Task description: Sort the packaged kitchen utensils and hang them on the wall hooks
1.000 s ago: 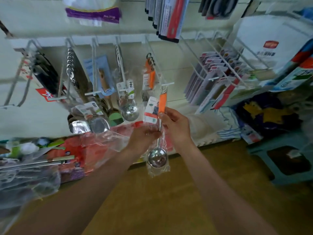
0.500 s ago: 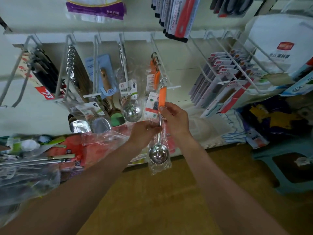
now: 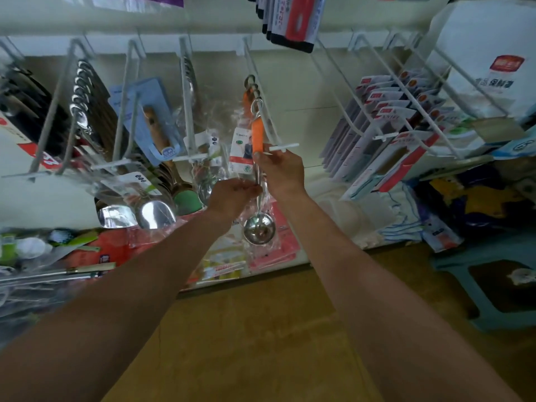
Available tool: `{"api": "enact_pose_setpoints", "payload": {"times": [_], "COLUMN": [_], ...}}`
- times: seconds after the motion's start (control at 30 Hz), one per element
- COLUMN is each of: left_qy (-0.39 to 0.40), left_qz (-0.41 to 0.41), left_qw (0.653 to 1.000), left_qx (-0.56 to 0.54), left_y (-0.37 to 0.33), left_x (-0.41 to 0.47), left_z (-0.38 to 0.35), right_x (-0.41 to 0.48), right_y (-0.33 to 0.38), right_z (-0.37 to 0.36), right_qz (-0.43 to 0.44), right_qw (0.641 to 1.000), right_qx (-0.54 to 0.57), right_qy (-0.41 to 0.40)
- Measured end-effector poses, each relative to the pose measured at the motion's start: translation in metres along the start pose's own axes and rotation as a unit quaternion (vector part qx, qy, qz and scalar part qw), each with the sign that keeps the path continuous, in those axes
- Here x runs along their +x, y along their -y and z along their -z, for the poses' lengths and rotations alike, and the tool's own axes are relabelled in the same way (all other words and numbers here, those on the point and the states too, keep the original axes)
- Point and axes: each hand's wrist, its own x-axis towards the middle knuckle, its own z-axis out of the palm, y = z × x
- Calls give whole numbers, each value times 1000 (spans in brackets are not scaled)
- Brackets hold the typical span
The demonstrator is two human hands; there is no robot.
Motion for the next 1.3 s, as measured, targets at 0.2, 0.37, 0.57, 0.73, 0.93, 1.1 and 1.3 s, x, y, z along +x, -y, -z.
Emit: {"api": "enact_pose_setpoints", "payload": {"times": [0.2, 0.37, 0.57, 0.73, 0.93, 1.1, 1.3], "left_qy": [9, -11, -68, -130, -212, -283, -349], "left_qz": [11, 17, -30, -104, -145, -138, -71], "left_qw": [999, 1000, 994, 966, 916, 881, 859], "left_qx": [-32, 2, 85, 198, 307, 353, 368], "left_y": [8, 34, 59, 74, 103, 145, 202], "left_x": [6, -7, -32, -59, -108, -160, -252], "left_z": [6, 28, 80, 151, 270, 381, 507], "right_x": [-2, -30, -72, -112, -169, -232, -341], "right_y": [-18, -41, -61, -55, -42, -30, -14], "right_z": [-5, -6, -29, -75, -160, -249, -364], "right_qz": [-12, -50, -9, 119, 239, 310, 377], "right_qw": [1000, 999, 996, 963, 893, 834, 767], "right_qx": [16, 19, -63, -189, -283, -358, -383], "right_qy": [8, 0, 62, 150, 254, 284, 349]}}
